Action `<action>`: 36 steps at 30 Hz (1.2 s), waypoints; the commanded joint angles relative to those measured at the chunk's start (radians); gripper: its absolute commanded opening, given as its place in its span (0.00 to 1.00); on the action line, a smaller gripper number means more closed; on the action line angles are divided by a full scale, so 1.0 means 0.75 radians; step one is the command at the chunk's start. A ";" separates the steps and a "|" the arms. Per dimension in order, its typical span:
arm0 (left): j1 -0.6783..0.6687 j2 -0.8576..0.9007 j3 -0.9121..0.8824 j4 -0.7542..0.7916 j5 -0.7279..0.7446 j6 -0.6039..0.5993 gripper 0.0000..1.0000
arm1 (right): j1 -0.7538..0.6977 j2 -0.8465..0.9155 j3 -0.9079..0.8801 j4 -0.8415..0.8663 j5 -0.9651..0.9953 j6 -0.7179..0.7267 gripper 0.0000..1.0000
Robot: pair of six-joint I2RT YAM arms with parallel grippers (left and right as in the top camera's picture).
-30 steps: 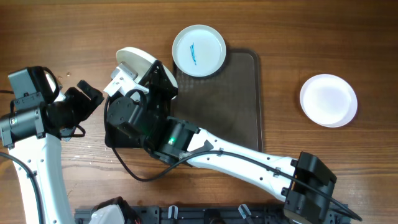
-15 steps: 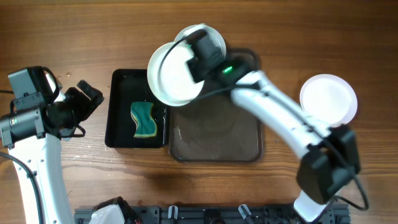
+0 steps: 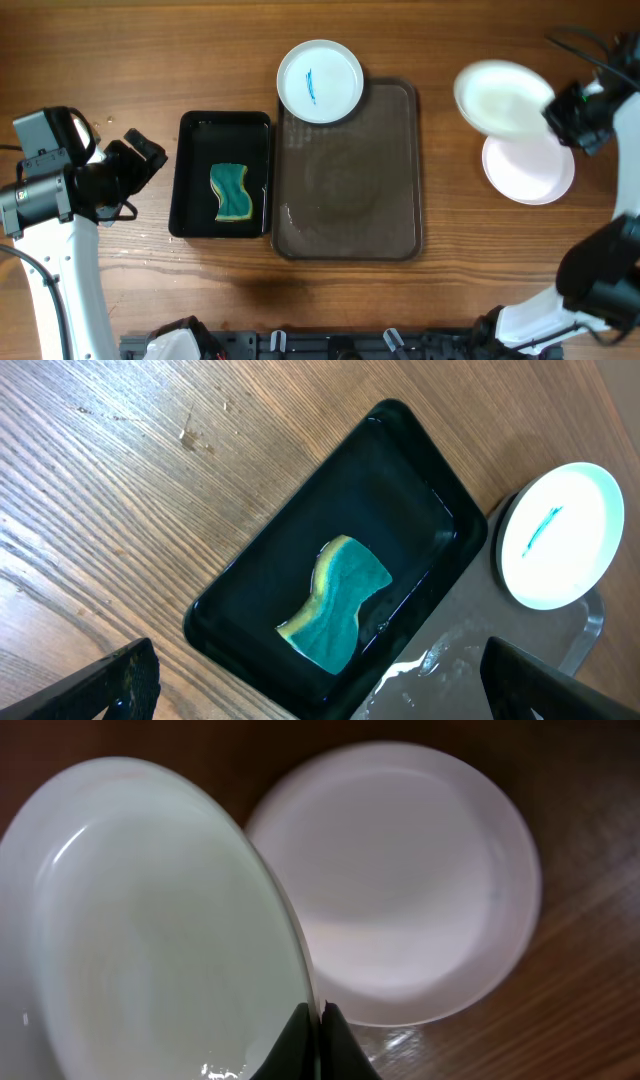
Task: Clean dirty plates on tray and stack at the side
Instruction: 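Carry the plate right and stack it on the cleaned plate, then drag the last plate with blue mark to the tray center, right gripper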
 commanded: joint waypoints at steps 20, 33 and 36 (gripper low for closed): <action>0.009 -0.008 0.020 -0.001 0.017 0.002 1.00 | -0.086 -0.059 -0.213 -0.045 0.110 -0.139 0.31; 0.009 -0.008 0.020 -0.001 0.017 0.002 1.00 | 0.871 -0.133 -0.214 0.685 0.069 -0.564 0.53; 0.009 -0.008 0.020 -0.001 0.017 0.002 1.00 | 0.932 0.106 -0.214 0.976 0.087 -0.567 0.58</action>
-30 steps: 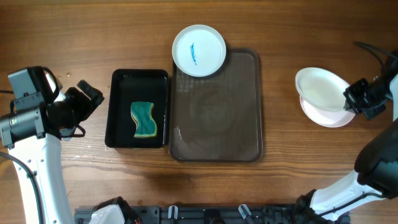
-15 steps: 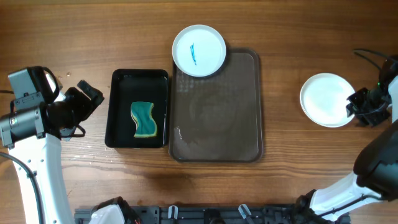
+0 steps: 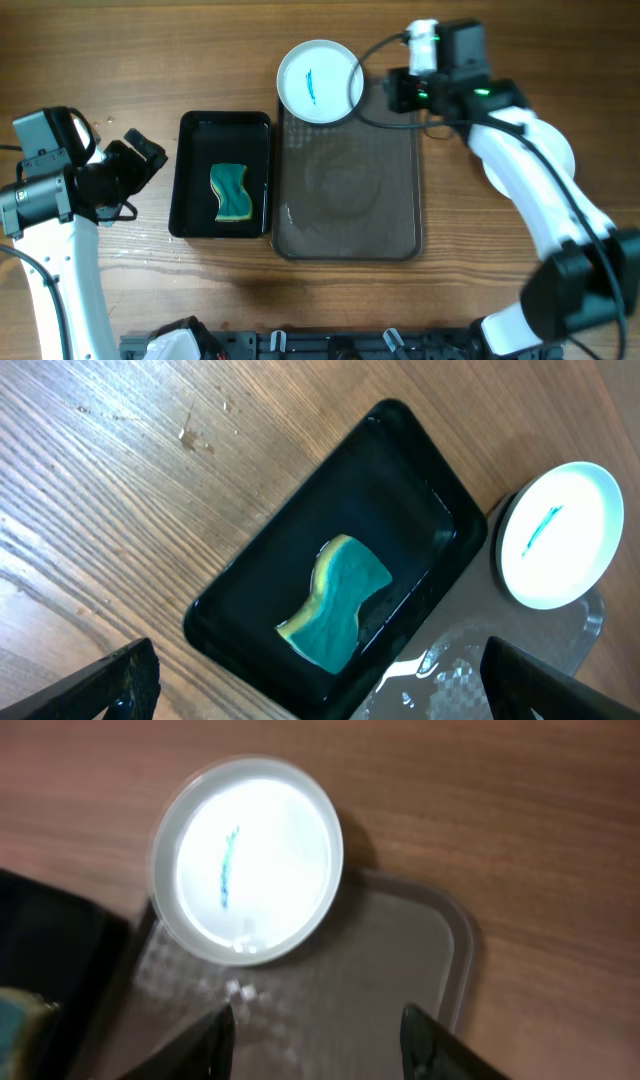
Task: Clean dirty plates on tray and stack at the side
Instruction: 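Drag the last plate with blue mark to the tray center, right gripper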
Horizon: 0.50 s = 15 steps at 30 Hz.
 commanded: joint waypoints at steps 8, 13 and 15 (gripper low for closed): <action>0.009 -0.008 0.020 0.001 0.016 0.002 1.00 | 0.033 0.599 -0.001 0.561 -0.170 -0.026 0.62; 0.009 -0.008 0.020 0.001 0.016 0.002 1.00 | 0.034 0.651 -0.001 0.568 -0.158 0.107 0.04; 0.009 -0.008 0.020 0.001 0.017 0.002 1.00 | 0.028 0.615 -0.001 0.533 -0.158 0.132 0.04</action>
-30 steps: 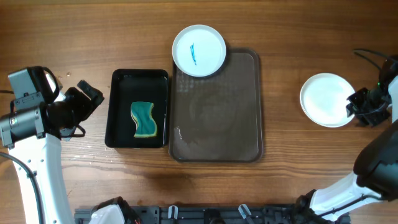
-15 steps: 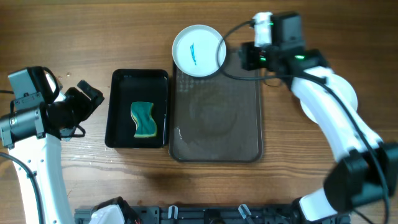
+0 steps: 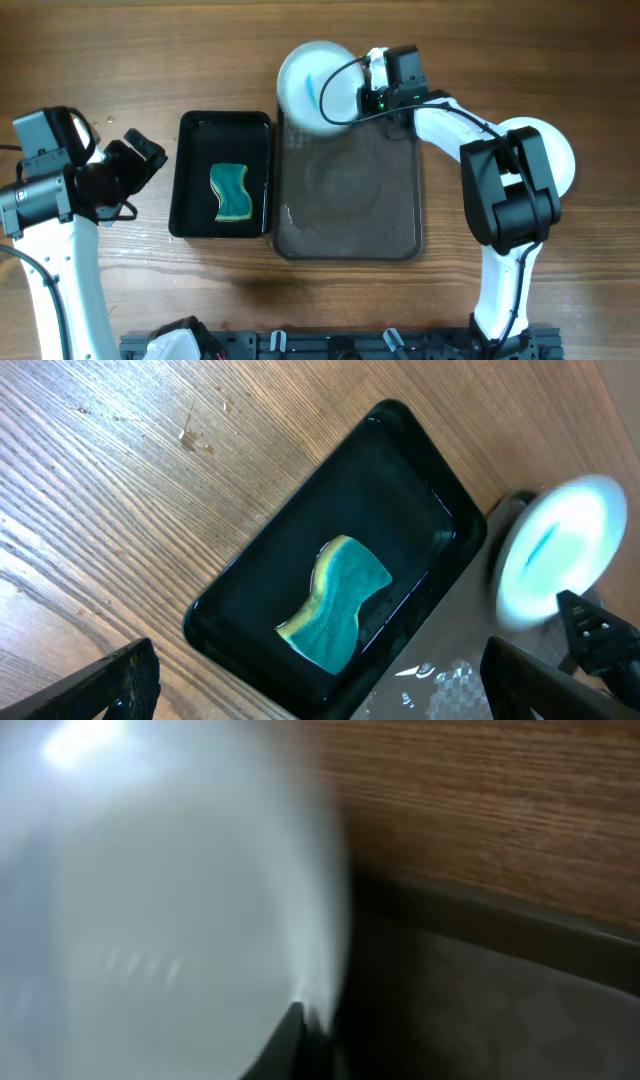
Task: Clean dirty plates on tray and stack at the side
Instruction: 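Drag the last plate with blue mark to the tray center, right gripper, then grasp the sponge in the black tray with the left gripper and lift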
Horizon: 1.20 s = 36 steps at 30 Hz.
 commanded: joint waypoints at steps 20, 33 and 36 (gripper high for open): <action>0.009 -0.008 0.019 0.000 0.017 0.002 1.00 | 0.027 -0.694 -0.380 -0.873 0.007 0.746 0.04; -0.019 -0.007 -0.013 -0.061 0.183 0.025 1.00 | 0.021 -0.793 -0.411 -0.793 0.094 0.232 0.21; -0.126 0.018 -0.073 -0.058 0.172 0.164 0.98 | 0.017 -0.870 -0.351 -0.810 0.110 0.134 0.23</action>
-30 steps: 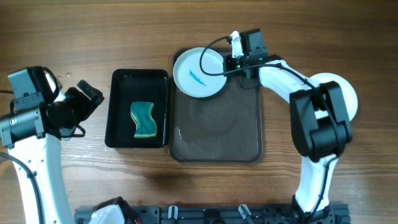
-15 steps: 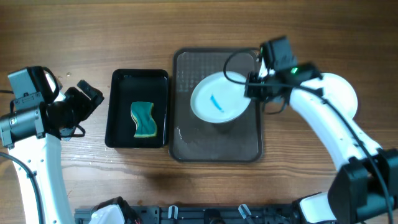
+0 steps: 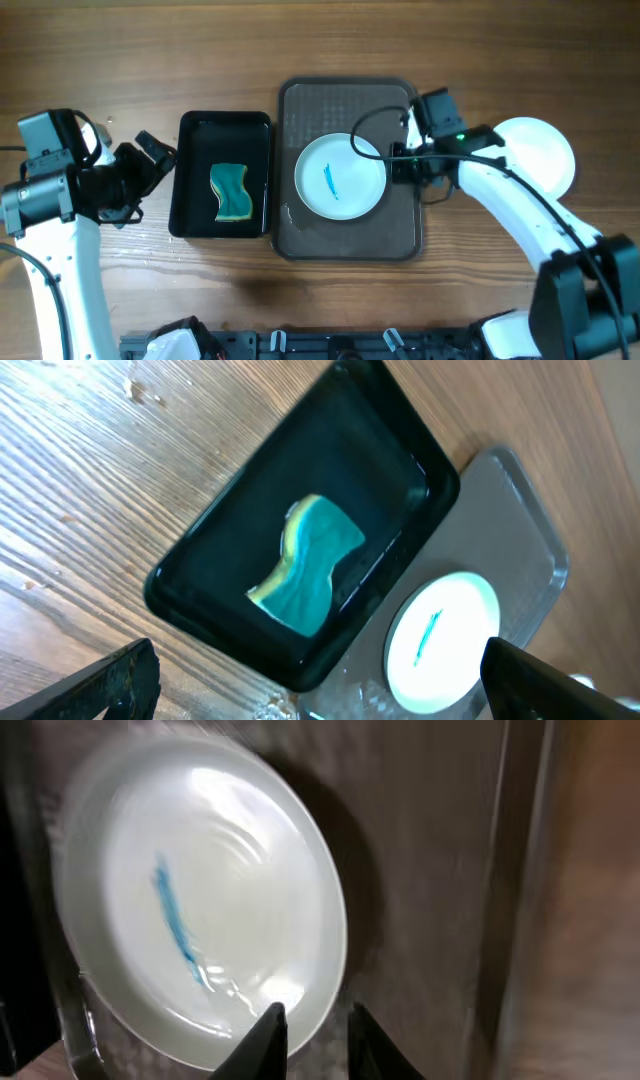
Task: Clean dirty plates on tray and stack at the side
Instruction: 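Grasp the sponge in the black tray with the left gripper and lift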
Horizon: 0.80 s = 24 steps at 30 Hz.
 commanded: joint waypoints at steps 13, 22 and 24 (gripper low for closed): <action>-0.518 0.437 -0.406 0.393 -0.278 -0.191 0.38 | -0.008 -0.138 0.080 -0.012 0.067 -0.090 0.29; -0.659 0.757 -0.405 0.507 -0.302 -0.184 0.50 | -0.008 -0.138 0.080 -0.014 0.054 -0.090 0.28; -0.657 0.744 -0.382 0.449 -0.259 -0.123 0.72 | -0.008 -0.138 0.080 -0.013 0.054 -0.090 0.28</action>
